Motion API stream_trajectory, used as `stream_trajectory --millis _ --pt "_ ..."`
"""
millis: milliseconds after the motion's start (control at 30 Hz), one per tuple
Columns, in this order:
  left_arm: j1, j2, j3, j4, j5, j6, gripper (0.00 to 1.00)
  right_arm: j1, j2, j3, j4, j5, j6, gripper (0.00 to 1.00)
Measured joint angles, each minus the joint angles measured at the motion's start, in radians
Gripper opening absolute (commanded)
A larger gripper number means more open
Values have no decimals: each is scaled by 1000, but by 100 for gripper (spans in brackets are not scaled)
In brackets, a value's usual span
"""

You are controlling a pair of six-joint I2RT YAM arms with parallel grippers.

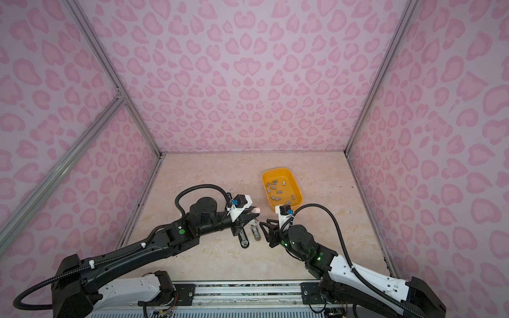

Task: Load the staples into the stapler
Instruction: 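Bring the right gripper to the pink stapler while the left gripper holds it, then grasp the pink stapler with the right gripper from the left gripper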

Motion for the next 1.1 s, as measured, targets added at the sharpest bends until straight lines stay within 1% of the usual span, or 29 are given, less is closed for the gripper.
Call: stream_trajectory --millis 67,167,233,333,433,567,767,900,1000,1100 --pt "5 -35 -28 -2 -8 15 4 -5 -42 -34 0 19 -24 52" --pt "9 -90 -74 -7 -16 40 4 -6 -106 -77 21 6 -80 60" --pt "10 -125 -104 -8 -9 55 4 -6 -145 -97 40 -49 -129 65" --pt "10 -153 -125 -19 40 82 4 0 -180 -114 84 -151 -188 68" --pt "11 -151 -122 -39 115 106 4 13 -182 -119 126 -233 -225 67" --pt "11 -115 -84 -77 209 128 4 40 -131 -103 156 -294 -258 65" --pt "11 -63 -37 -115 322 137 4 100 -17 -48 166 -330 -307 65" --pt "11 -52 -30 -142 383 148 4 121 8 -37 186 -333 -336 64" --pt "11 -52 -30 -157 418 157 4 122 7 -37 195 -321 -352 59" --pt "11 -52 -29 -157 444 172 4 123 8 -37 206 -340 -365 54"
